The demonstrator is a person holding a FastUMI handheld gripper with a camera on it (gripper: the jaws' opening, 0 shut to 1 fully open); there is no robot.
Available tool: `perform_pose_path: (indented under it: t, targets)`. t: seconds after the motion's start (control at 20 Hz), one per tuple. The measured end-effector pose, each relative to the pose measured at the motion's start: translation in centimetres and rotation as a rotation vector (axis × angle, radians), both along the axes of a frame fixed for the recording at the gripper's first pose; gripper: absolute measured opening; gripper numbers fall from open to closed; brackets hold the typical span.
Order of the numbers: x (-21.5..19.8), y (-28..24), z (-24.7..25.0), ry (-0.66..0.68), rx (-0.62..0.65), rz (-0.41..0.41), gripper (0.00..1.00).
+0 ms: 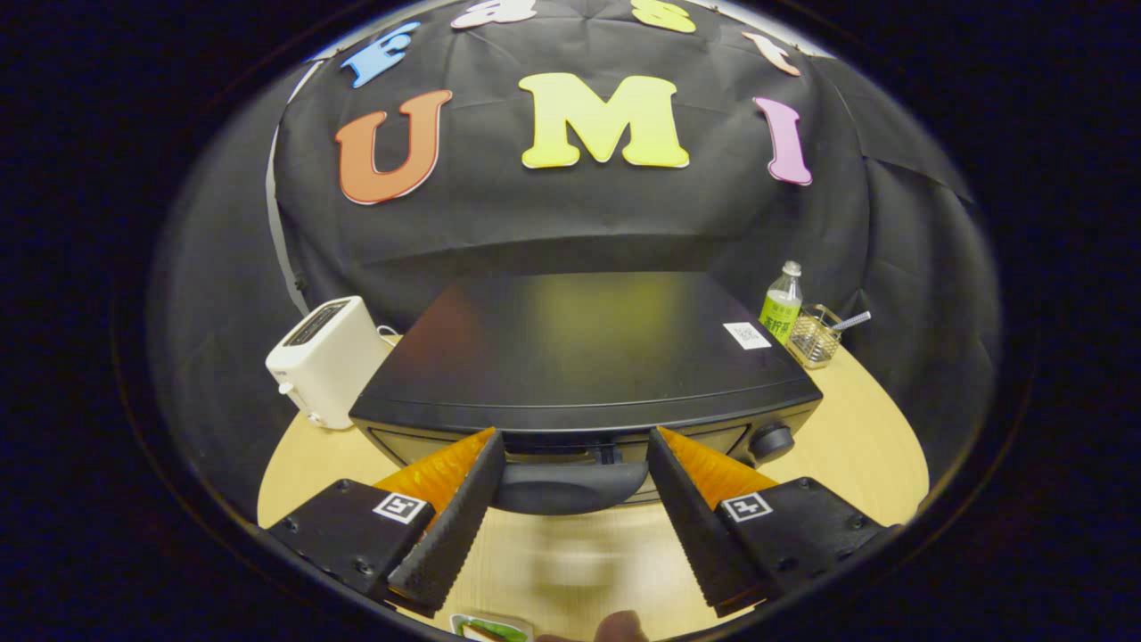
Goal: Open the toaster oven, put the food inside, and close the toaster oven door.
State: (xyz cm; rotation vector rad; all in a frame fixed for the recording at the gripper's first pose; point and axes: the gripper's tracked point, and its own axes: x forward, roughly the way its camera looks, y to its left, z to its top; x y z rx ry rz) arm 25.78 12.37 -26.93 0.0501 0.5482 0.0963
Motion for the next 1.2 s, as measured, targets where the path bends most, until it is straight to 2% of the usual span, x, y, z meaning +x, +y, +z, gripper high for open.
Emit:
perform_pose_path:
  t: [0.15, 0.35, 0.85, 1.1, 1.2]
  targets:
    - [-1.2, -0.2, -0.5, 0.035, 0.055, 0.003, 1.0]
    - [-3.3, -0.4, -1.5, 0.062, 0.02, 0.001, 1.0]
    - [-9.4, -1.2, -5.5, 0.251, -0.034, 0.04, 1.0]
    - [-12.3, -1.9, -8.9, 0.43, 0.037, 0.01, 1.0]
    - [-11.8, -2.2, -8.5, 0.424, 0.046, 0.008, 1.0]
